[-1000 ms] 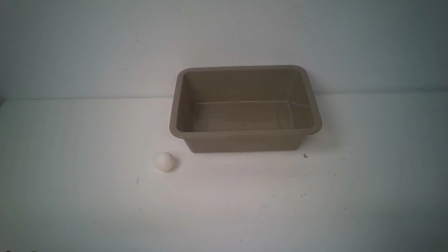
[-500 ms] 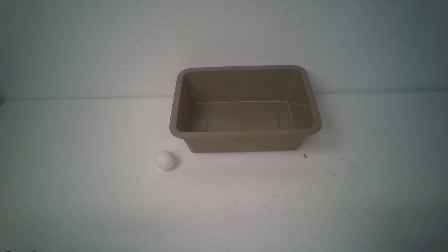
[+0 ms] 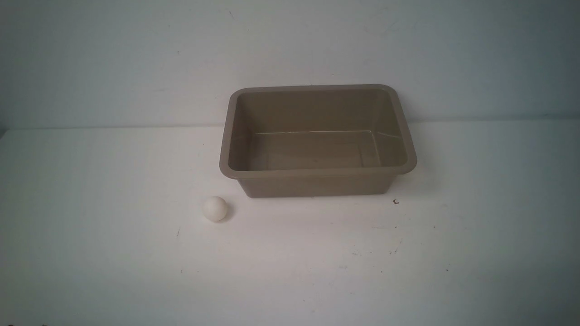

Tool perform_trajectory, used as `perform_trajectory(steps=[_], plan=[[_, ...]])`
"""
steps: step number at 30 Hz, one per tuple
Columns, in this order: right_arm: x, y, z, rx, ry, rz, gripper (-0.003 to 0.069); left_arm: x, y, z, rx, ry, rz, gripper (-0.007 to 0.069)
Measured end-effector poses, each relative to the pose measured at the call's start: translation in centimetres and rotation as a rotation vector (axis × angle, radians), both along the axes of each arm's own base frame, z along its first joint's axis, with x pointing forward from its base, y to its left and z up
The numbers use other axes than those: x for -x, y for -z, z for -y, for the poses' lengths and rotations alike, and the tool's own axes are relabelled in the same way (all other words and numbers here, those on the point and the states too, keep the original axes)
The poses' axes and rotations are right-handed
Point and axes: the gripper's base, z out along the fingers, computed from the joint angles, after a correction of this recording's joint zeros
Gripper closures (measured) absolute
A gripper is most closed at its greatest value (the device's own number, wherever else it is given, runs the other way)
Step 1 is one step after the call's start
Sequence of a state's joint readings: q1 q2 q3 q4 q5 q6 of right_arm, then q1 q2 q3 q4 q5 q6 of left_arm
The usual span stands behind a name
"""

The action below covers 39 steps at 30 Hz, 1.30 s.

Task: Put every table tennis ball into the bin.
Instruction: Use the left arm to clamp the table tennis ball closest to it

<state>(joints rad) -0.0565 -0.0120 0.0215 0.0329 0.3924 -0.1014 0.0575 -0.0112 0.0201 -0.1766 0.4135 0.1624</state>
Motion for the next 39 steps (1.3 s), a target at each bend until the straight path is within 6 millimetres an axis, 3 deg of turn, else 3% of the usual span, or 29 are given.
perform_trajectory(steps=[5, 8, 15, 19, 23, 27, 39], plan=[[0.0, -0.4, 0.0, 0.000, 0.000, 0.028, 0.0165, 0.0, 0.0, 0.0, 0.000, 0.000, 0.000, 0.0367], [0.2, -2.5, 0.0, 0.004, 0.000, 0.091, 0.0165, 0.0, 0.0, 0.0, 0.000, 0.000, 0.000, 0.0367], [2.4, -10.9, -0.2, -0.037, -0.003, 0.373, 0.0165, 0.0, 0.0, 0.0, 0.000, 0.000, 0.000, 0.0367], [4.2, -14.3, -0.4, -0.122, -0.014, 0.449, 0.0165, 0.0, 0.0, 0.0, 0.000, 0.000, 0.000, 0.0367], [5.9, -16.3, -0.5, -0.144, -0.021, 0.433, 0.0165, 0.0, 0.0, 0.0, 0.000, 0.000, 0.000, 0.0367], [6.7, -17.0, -0.6, -0.141, -0.022, 0.405, 0.0165, 0.0, 0.0, 0.0, 0.000, 0.000, 0.000, 0.0367], [6.7, -16.7, -0.6, -0.152, -0.022, 0.367, 0.0165, 0.0, 0.0, 0.0, 0.000, 0.000, 0.000, 0.0367]])
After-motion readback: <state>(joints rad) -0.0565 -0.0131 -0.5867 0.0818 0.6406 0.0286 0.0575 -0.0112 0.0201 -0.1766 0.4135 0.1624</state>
